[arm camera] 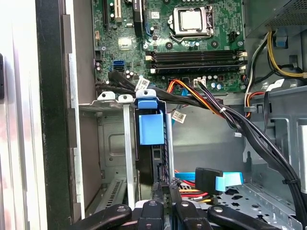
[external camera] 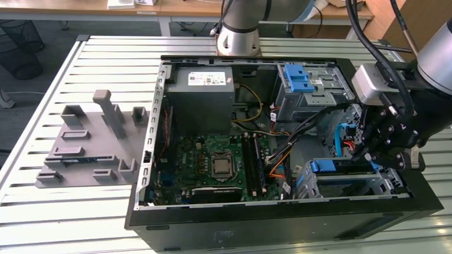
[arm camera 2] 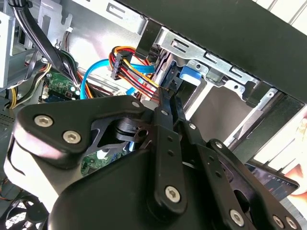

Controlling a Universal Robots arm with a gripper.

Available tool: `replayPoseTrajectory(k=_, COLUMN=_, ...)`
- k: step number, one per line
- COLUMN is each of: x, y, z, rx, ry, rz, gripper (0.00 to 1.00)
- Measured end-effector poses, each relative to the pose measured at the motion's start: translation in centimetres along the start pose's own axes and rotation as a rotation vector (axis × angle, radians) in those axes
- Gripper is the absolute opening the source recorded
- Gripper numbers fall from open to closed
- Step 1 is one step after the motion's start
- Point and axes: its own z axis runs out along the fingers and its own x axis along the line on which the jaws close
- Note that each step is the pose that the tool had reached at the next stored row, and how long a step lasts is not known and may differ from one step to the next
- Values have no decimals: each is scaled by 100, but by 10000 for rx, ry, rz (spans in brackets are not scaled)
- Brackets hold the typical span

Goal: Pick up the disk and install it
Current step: 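Insert the first disk wire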

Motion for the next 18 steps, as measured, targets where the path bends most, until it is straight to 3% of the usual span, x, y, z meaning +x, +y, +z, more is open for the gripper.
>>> replayPoseTrajectory(k=18, x=14, y=-3, z=54, rx=-58, ry=12, rz=1, gripper=16)
